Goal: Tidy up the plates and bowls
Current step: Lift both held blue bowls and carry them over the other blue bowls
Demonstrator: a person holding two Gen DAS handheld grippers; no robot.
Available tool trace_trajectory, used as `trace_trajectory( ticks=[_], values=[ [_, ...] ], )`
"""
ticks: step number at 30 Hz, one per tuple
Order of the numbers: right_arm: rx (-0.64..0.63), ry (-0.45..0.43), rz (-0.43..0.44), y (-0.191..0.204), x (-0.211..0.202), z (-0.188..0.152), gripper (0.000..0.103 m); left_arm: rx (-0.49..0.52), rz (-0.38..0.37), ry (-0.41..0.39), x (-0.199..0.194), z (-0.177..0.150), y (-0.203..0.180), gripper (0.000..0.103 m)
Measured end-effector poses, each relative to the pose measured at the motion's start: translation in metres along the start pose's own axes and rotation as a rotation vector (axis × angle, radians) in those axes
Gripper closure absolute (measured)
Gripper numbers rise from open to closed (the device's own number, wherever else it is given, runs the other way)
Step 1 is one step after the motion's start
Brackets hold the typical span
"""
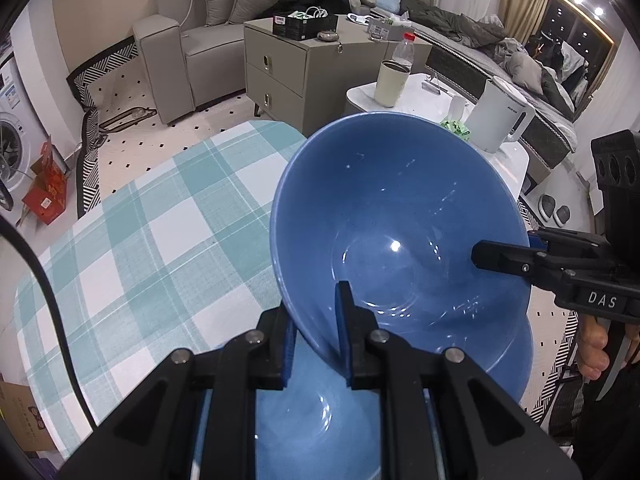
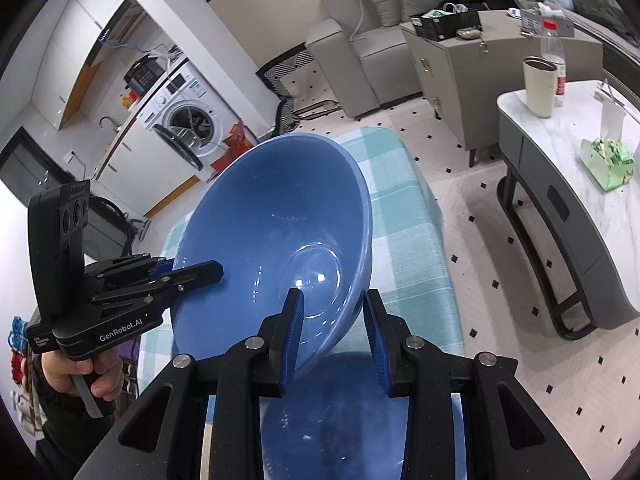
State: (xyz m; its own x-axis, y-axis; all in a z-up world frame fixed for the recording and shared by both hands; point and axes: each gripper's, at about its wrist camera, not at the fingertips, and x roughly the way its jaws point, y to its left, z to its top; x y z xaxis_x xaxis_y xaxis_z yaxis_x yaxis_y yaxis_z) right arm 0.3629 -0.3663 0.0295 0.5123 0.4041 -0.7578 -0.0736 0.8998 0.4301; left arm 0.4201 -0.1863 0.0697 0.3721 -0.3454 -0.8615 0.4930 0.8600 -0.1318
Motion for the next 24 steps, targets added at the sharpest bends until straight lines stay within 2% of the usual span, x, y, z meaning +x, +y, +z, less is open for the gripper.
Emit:
trace_trajectory(
  ticks=[11, 24],
  values=[
    [-0.098, 0.039, 0.020, 0.058, -0.001, -0.018, 0.071, -0.037, 0.046, -0.018, -0.038, -0.040, 0.021, 0.087],
    [-0.190, 0.113, 0.036, 0.104, 0.021, -0.040, 0.071, -0.080, 0.094, -0.004, -0.054, -0.088, 0.046, 0.087]
  ],
)
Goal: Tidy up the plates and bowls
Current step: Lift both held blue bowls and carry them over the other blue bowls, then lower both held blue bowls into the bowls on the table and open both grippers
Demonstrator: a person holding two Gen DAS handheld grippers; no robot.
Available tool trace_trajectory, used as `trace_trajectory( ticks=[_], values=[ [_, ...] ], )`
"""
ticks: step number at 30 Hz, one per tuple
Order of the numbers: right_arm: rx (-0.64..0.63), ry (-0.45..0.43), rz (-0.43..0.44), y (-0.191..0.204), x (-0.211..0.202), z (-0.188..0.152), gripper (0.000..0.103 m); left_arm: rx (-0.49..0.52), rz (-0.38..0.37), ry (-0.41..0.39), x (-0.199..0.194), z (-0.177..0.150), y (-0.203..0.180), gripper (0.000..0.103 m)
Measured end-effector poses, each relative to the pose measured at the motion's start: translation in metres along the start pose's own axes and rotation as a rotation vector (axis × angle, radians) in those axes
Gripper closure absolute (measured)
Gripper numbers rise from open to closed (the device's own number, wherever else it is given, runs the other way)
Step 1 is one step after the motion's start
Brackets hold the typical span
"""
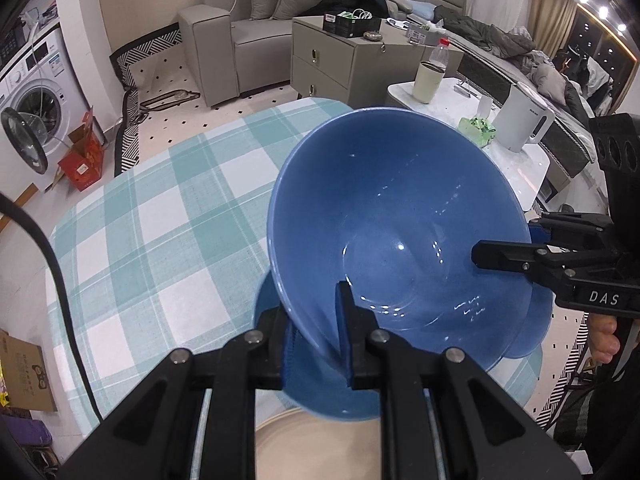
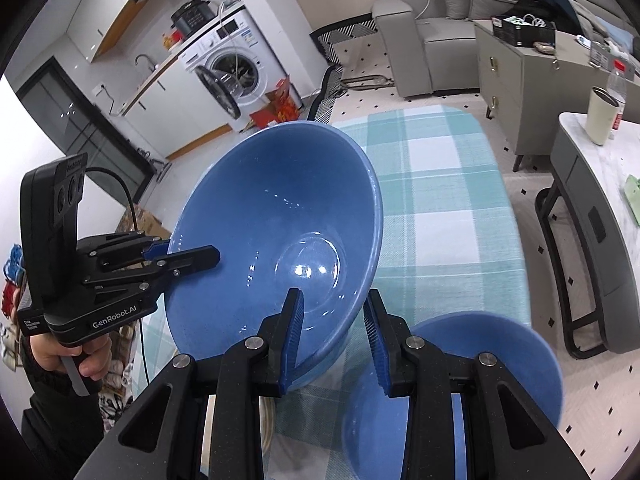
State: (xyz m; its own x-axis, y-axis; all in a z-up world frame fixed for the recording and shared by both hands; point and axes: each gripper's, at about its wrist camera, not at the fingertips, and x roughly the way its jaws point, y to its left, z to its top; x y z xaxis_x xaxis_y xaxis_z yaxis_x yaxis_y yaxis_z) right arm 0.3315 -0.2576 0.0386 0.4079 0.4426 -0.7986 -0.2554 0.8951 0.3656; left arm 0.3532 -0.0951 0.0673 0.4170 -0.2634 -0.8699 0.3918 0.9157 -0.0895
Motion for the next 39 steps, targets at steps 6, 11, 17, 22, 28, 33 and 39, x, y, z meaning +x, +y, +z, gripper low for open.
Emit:
trace_trajectory(
  ticks=[6, 11, 17, 22, 28, 33, 39],
  values=[
    [-0.019, 0.042, 0.003, 0.011, 0.015, -0.006, 0.071, -0.015, 0.012, 0.021, 0.005, -0.014, 0.007, 0.087],
    [-0.035, 0.079, -0.008, 0.016, 0.028, -0.010, 0.070, -0.030, 0.008, 0.044, 0.013, -0.022, 0.014, 0.087],
    [-0.045, 0.111, -0.017, 0.016, 0.042, -0.014, 0.070, -0.040, 0.007, 0.062, 0.021, -0.027, 0.018, 0.087],
    [-0.058, 0.133, -0.040, 0.017, 0.050, -0.017, 0.070, -0.031, 0.016, 0.081, 0.029, -0.031, 0.016, 0.087],
    [-0.089, 0.142, -0.065, 0.023, 0.056, -0.018, 0.069, -0.027, 0.027, 0.088, 0.031, -0.032, 0.017, 0.087],
    [-0.103, 0.149, -0.070, 0.024, 0.057, -0.019, 0.069, -0.018, 0.034, 0.096, 0.033, -0.033, 0.018, 0.086],
    [-0.149, 0.161, -0.115, 0.034, 0.060, -0.020, 0.069, -0.009, 0.041, 0.105, 0.035, -0.037, 0.019, 0.086]
  ],
)
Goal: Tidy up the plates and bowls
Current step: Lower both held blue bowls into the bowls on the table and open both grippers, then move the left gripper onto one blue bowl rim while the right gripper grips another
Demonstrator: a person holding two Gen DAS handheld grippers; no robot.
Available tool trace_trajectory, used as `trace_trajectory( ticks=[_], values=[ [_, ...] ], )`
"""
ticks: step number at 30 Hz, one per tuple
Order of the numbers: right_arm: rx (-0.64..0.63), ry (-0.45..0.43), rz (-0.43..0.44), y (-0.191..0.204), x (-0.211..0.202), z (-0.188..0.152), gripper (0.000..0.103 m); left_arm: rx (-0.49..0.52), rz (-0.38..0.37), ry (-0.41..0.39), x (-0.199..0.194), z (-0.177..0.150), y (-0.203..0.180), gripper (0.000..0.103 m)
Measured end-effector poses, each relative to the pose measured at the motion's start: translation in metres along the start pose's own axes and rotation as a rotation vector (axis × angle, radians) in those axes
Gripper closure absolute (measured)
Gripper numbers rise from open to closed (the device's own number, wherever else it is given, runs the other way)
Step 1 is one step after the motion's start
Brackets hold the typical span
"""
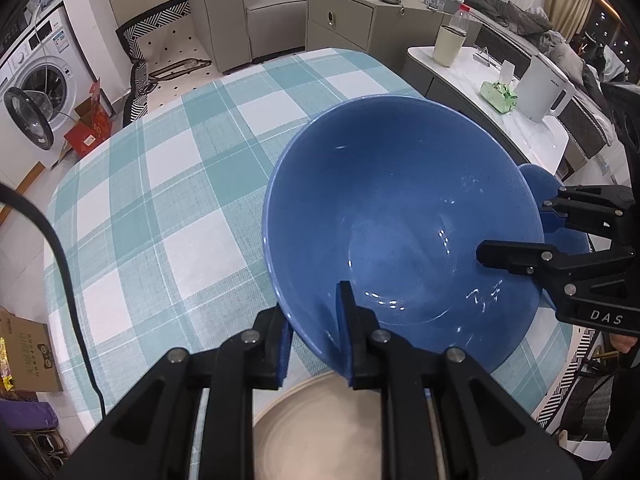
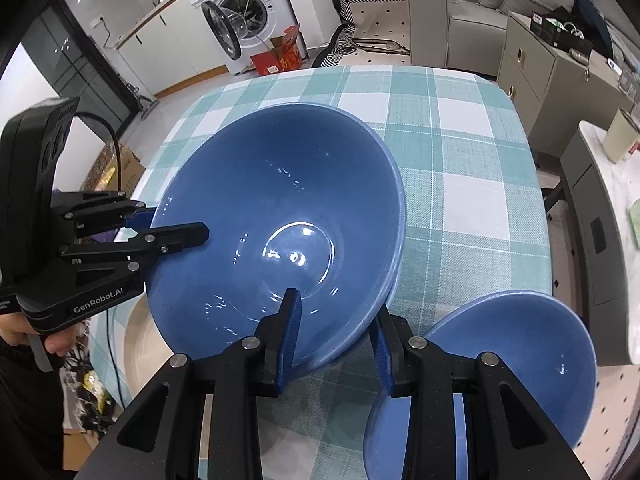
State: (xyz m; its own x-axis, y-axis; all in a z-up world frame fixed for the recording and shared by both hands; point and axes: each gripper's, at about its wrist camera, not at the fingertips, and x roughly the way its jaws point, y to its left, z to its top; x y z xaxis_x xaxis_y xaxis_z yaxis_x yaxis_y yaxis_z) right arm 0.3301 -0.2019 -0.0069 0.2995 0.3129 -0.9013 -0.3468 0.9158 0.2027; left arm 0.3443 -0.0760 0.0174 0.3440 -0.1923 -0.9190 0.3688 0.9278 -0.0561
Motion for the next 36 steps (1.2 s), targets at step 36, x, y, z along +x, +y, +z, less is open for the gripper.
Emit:
trace_trajectory(
  ticks=[36],
  values=[
    [-0.080, -0.063, -0.072, 0.002, -0.021, -0.008, 0.038, 0.012, -0.025, -0.011, -0.015, -0.017, 0.005, 0.054]
  ],
)
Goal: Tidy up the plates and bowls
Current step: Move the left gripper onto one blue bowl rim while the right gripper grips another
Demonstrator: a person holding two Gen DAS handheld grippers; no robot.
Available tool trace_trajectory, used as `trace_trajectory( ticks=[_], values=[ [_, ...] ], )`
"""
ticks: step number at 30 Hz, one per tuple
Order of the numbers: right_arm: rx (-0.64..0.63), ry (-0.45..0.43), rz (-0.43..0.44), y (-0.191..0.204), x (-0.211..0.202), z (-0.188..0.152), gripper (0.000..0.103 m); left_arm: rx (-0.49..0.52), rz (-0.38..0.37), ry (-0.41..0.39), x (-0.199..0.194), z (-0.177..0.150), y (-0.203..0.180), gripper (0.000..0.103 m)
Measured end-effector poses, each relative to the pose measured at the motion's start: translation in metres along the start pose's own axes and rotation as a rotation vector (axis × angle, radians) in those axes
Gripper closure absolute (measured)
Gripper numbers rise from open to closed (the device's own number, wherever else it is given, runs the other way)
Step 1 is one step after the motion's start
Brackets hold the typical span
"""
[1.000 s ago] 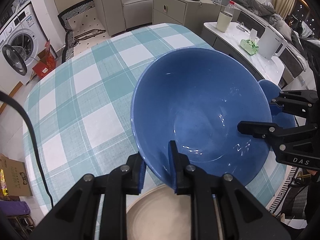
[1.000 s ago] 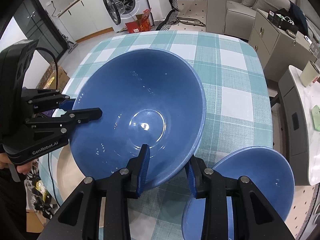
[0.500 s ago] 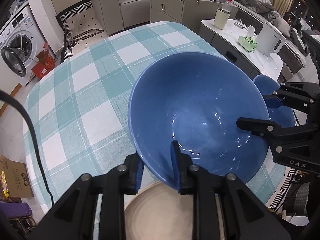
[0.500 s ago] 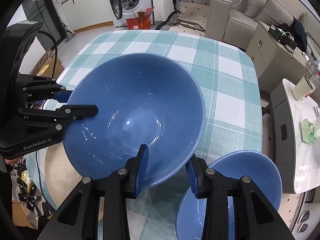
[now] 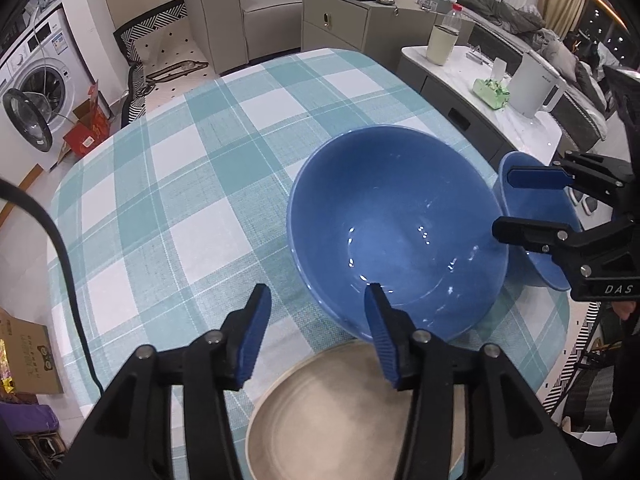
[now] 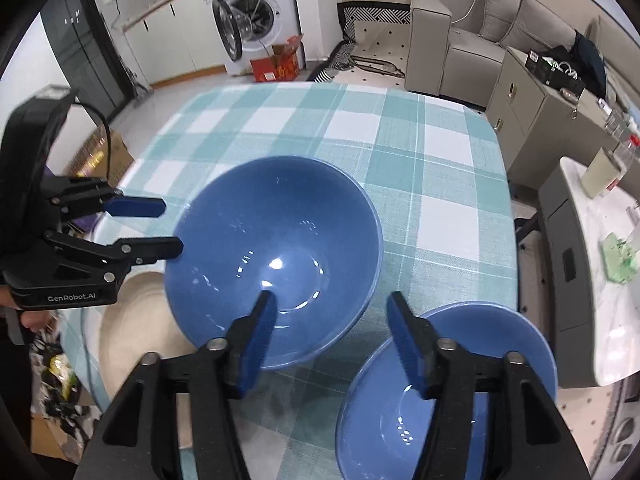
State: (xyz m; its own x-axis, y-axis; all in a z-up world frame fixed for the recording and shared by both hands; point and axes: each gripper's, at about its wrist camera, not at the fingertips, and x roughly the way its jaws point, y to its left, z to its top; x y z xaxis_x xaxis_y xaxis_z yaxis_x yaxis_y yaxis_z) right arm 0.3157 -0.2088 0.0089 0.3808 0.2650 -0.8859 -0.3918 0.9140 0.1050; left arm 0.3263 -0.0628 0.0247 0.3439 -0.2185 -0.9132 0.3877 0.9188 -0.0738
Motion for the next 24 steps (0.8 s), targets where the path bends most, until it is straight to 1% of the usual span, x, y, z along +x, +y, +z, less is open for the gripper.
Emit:
trace_trajectory(
  ticks=[1, 4, 5, 6, 7, 9, 10, 11, 13, 17, 19, 21, 22, 24],
  values=[
    [0.010, -0.006, 0.018, -0.002, -0.002, -0.001, 0.033, 0.002, -0.002, -0.006, -0.002, 0.000, -0.001, 0.053],
    [0.043, -0.037, 0.061, -0.010, -0.010, -0.002, 0.028, 0.006, -0.017, -0.031, -0.007, 0.001, -0.004, 0.051],
    [0.053, -0.047, 0.065, -0.012, -0.012, -0.003, 0.024, 0.006, -0.028, -0.038, -0.009, 0.003, -0.007, 0.051],
    [0.068, -0.062, 0.061, -0.015, -0.015, -0.004, 0.023, 0.008, -0.037, -0.045, -0.010, 0.004, -0.009, 0.050],
    [0.087, -0.080, 0.059, -0.019, -0.019, -0.005, 0.022, 0.011, -0.044, -0.051, -0.011, 0.006, -0.012, 0.047],
    [0.121, -0.107, 0.061, -0.028, -0.027, -0.007, 0.020, 0.016, -0.052, -0.069, -0.013, 0.010, -0.019, 0.032],
    [0.145, -0.124, 0.062, -0.033, -0.031, -0.008, 0.018, 0.017, -0.056, -0.078, -0.014, 0.012, -0.022, 0.016],
    [0.165, -0.140, 0.066, -0.039, -0.036, -0.010, 0.017, 0.021, -0.059, -0.088, -0.015, 0.015, -0.027, 0.006],
    [0.208, -0.171, 0.077, -0.051, -0.046, -0.015, 0.015, 0.034, -0.062, -0.102, -0.016, 0.020, -0.034, 0.005],
    [0.258, -0.197, 0.069, -0.070, -0.060, -0.027, 0.002, 0.050, -0.094, -0.119, -0.013, 0.032, -0.050, 0.003],
    [0.275, -0.208, 0.072, -0.077, -0.066, -0.035, 0.001, 0.062, -0.103, -0.121, -0.011, 0.037, -0.058, 0.003],
    [0.300, -0.223, 0.056, -0.085, -0.070, -0.043, 0.001, 0.081, -0.111, -0.131, -0.011, 0.043, -0.067, 0.002],
    [0.316, -0.226, 0.043, -0.089, -0.071, -0.048, 0.001, 0.091, -0.114, -0.135, -0.010, 0.045, -0.071, 0.000],
    [0.346, -0.219, 0.029, -0.097, -0.071, -0.057, 0.000, 0.107, -0.117, -0.135, -0.009, 0.051, -0.080, 0.000]
  ],
)
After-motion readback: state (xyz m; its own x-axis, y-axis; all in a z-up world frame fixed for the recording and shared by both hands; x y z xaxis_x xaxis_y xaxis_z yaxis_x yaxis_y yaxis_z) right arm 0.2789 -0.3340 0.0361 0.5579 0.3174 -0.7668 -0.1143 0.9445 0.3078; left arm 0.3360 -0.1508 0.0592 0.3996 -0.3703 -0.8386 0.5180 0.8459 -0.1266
